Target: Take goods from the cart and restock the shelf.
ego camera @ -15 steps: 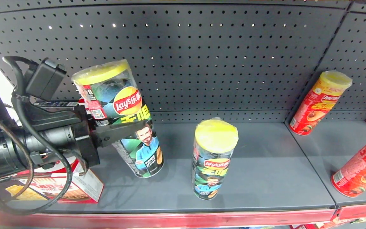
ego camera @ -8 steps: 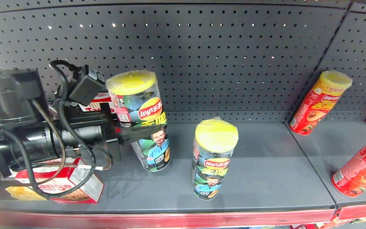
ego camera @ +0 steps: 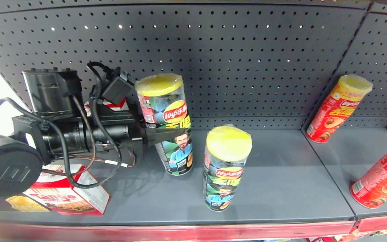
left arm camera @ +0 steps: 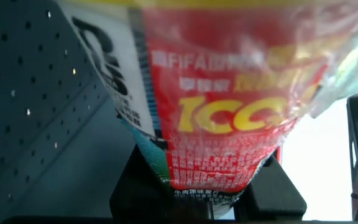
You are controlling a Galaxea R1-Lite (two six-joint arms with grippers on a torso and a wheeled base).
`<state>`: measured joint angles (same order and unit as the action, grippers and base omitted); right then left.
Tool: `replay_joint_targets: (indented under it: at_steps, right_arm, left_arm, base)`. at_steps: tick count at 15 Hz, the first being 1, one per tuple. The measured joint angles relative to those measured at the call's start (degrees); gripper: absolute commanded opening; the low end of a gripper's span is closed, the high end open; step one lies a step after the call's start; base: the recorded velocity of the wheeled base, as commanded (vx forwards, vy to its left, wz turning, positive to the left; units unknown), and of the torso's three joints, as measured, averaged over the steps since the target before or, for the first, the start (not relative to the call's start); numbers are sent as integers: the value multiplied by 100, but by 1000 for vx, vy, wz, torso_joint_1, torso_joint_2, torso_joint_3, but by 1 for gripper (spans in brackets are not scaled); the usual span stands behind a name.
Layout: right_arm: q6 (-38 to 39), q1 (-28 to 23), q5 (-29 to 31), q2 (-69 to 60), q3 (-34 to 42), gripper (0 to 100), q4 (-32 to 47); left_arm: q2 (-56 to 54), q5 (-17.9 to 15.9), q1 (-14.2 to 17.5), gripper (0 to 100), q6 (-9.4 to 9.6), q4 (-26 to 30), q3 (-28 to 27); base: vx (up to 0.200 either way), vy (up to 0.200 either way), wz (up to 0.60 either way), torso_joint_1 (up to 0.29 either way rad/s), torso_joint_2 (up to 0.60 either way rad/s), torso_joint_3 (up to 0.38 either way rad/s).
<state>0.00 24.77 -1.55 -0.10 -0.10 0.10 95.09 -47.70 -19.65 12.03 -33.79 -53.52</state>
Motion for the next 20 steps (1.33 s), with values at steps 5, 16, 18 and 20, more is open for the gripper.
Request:
replay_joint_targets:
  at_steps: [5, 16, 18, 20]
  right_arm:
    - [-7, 2, -1, 0, 0, 100, 0]
    - [-7, 2, 0, 2, 0, 100, 0]
    - [-7, 2, -1, 2, 0, 100, 0]
    - [-7, -2, 0, 2, 0, 100, 0]
  left_arm:
    - [456, -13, -134, 0, 22, 558, -974]
    - [1801, -11, -197, 0, 430, 1106, -2388]
    - [1991, -11, -197, 0, 433, 1092, -2534]
    - [2165, -11, -204, 0, 433, 1091, -2690]
  base:
    - [0, 0, 0, 0, 0, 0]
    - [0, 0, 0, 0, 0, 0]
    - [0, 0, 0, 0, 0, 0]
    - [0, 0, 0, 0, 0, 0]
